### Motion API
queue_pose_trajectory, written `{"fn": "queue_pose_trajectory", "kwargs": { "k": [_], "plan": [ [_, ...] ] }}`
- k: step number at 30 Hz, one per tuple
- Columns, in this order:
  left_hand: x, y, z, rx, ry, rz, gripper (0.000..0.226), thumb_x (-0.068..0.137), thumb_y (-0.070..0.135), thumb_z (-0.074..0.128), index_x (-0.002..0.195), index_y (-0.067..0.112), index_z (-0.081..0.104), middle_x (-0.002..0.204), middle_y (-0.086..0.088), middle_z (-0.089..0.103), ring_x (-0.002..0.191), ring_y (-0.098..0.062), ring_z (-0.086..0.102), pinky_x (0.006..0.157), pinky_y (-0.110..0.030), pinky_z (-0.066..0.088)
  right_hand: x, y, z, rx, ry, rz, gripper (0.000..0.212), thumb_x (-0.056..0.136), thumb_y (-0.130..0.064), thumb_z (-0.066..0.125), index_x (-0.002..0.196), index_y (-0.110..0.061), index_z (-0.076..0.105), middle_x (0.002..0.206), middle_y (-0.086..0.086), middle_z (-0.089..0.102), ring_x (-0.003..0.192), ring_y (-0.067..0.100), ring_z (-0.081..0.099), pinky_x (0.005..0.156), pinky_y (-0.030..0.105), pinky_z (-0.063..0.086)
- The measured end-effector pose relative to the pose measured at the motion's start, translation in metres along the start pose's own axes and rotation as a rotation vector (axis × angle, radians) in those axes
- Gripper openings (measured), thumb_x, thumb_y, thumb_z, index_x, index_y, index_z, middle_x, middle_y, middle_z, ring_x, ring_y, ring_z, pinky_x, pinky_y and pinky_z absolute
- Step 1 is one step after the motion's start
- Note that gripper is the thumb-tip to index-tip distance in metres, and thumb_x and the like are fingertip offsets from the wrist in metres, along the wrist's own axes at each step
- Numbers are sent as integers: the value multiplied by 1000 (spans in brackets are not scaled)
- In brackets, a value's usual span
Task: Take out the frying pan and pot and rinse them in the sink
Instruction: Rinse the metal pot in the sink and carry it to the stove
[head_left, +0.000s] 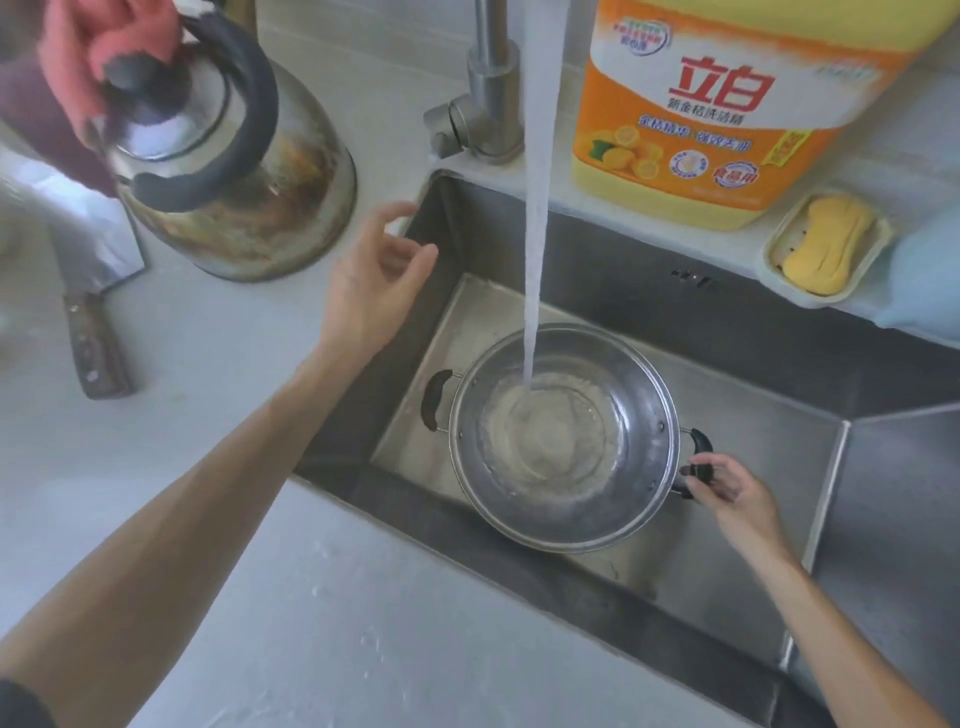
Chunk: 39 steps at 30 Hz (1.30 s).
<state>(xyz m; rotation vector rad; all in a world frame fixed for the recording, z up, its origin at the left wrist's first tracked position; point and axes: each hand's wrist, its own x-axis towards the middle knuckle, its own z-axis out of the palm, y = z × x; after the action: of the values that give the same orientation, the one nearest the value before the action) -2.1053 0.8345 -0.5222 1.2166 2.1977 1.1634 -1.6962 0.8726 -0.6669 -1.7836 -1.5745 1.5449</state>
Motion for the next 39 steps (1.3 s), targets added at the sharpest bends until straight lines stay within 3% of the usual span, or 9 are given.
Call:
{"fn": "queue_pose_trajectory", "kwargs": {
  "k": [4,8,15,20,25,27,30,36,39],
  "plan": [
    [35,34,5,-1,26,14,49,91,32,58,136,20,44,95,12,61,81,0,58,68,-2,44,0,3,3,8,4,-10,37,83,5,65,80,-32,65,80,-15,72,72,-10,63,71,1,45],
    [50,37,20,21,41,40,44,94,26,54,135,12,48,110,-5,66,95,-11,61,85,-19,48,2,5,2,11,8,-26,42,84,2,65,80,-40,66,80,-14,72,73,-3,63,72,6,46],
    [60,39,31,367,-9,196,48,91,37,48,128,6,53,101,0,58,73,-6,50,64,-5,36,5,3,6,-46,25,-50,28,85,-7,66,78,-34,62,92,-5,68,83,12,61,82,13,43],
    [16,24,2,340,-227,150,56,84,45,49,137,44,33,101,13,64,86,-10,63,82,-28,49,10,-6,-2,-195,0,-67,34,82,-7,68,75,-39,59,95,-7,65,84,9,61,70,1,41],
    [-45,-44,9,688,-885,-271,32,88,40,56,120,35,55,111,-3,64,104,-24,59,94,-35,44,24,-11,-12,-305,-160,-66,47,80,-4,69,89,-49,58,108,0,65,88,17,62,88,34,49],
    [-50,-58,19,578,-972,-378,32,91,31,57,122,24,56,110,-11,63,98,-23,56,87,-25,41,29,-12,-14,-297,-208,-49,50,79,-2,69,92,-50,59,108,4,68,86,19,64,92,41,51],
    [-49,-64,31,387,-1006,-330,25,92,13,56,117,13,57,93,-15,63,81,-18,60,66,-2,41,37,-8,-18,-296,-256,-60,53,78,-2,71,89,-52,60,106,6,69,88,25,67,91,43,52],
    [-44,-61,33,513,-892,-141,32,86,12,62,113,29,63,86,24,63,82,-9,59,76,-22,39,33,-6,-27,-299,-267,-122,44,73,0,75,77,-41,59,92,12,67,75,20,58,82,36,46],
    [-58,-50,22,466,-742,-72,29,83,15,66,109,29,65,82,9,70,78,-17,60,80,-32,47,9,-21,-38,-309,-169,-240,41,73,-1,76,75,-37,58,82,-1,65,71,5,60,76,13,46]
  ]
}}
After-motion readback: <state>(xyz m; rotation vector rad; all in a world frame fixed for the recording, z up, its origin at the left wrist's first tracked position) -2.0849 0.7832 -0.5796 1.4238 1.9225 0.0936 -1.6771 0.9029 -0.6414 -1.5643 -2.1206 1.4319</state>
